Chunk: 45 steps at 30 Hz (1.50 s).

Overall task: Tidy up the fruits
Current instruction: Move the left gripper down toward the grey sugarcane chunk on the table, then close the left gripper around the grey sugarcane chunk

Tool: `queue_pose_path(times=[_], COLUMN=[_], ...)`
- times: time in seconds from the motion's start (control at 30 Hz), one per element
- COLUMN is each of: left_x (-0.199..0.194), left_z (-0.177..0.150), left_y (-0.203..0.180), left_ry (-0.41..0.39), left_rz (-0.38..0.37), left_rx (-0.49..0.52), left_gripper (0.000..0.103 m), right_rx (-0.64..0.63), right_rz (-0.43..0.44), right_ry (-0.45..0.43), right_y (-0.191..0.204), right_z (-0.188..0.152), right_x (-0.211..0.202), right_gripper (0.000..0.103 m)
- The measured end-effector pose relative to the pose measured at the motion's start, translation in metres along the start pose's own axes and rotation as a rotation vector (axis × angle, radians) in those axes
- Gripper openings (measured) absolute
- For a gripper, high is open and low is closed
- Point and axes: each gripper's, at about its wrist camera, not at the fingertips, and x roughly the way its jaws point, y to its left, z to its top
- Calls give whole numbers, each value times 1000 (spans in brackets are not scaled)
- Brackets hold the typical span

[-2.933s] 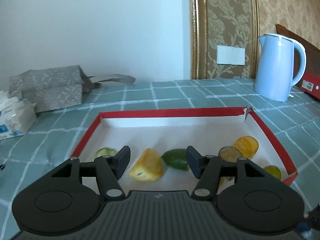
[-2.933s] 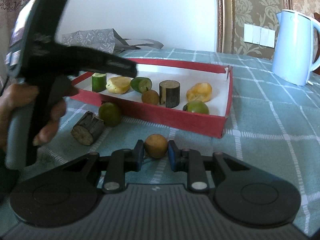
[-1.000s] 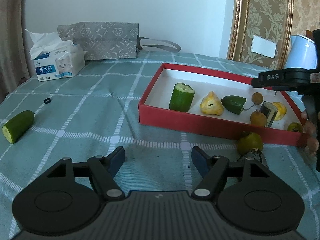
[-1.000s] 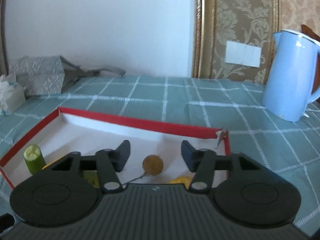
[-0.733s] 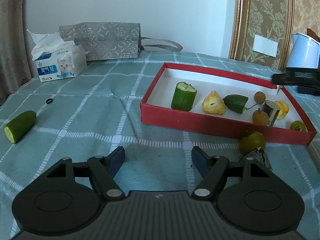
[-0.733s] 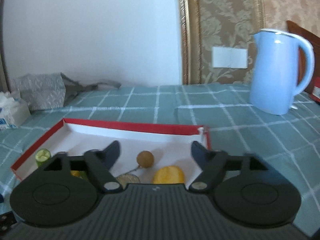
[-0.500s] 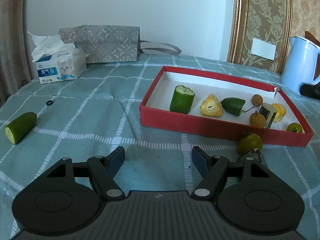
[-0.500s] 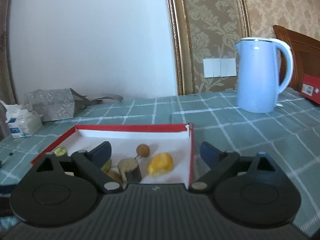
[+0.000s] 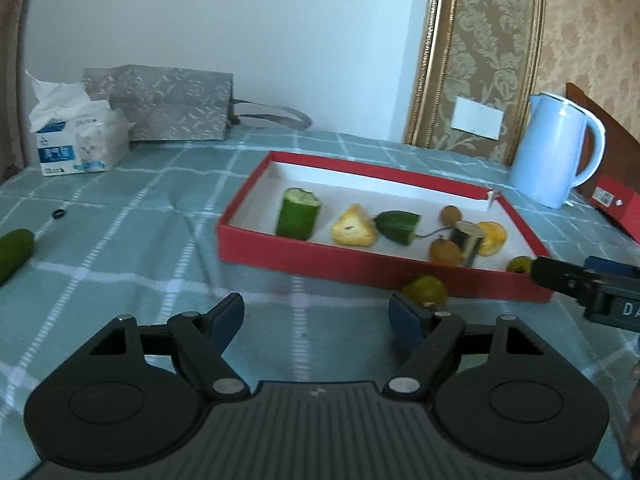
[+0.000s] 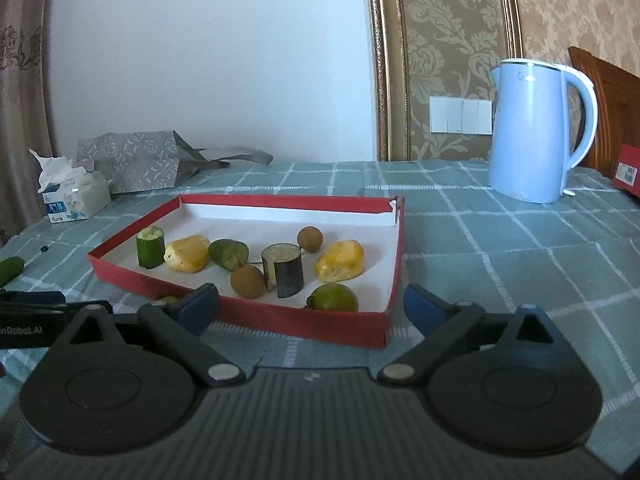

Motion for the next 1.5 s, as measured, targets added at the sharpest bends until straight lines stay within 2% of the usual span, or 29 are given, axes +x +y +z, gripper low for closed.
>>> queue_pose_path(times=[0.1, 0.2, 0.43, 0.6, 0.67, 0.9, 1.2, 1.4, 1.5], left_x=[0, -1, -6, -1, 1, 12, 16, 21, 20], left_z=[-2, -3, -8, -10, -10, -8, -10, -10, -11], left_y=[-9, -17, -38, -50, -53, -55, -65, -62, -61], left_ry=[3, -6, -39, -18, -12, 34, 43, 71, 74], left_rz=[0, -2, -3, -14, -16, -32, -27, -26, -26], left_rx=[6, 20, 90, 140, 149, 117, 150, 132, 127], left_gripper=[80, 85, 85, 85, 85, 85, 85, 85, 79], right_rx=[12, 13, 2, -2, 9, 33, 42, 40, 35], right_rz=[11, 8, 11, 1, -7, -17, -24, -23, -26], right_ry=[6, 14, 20, 20, 15, 7, 1, 8, 8], right_y=[0, 0, 4, 5, 3, -1, -2, -2, -1], right_z=[1, 1, 0, 0, 0, 2, 3, 2, 1], right_x=[0, 1, 2, 3, 2, 2, 1, 2, 1], right_gripper=[99, 99, 100, 100, 103, 103, 103, 103, 103])
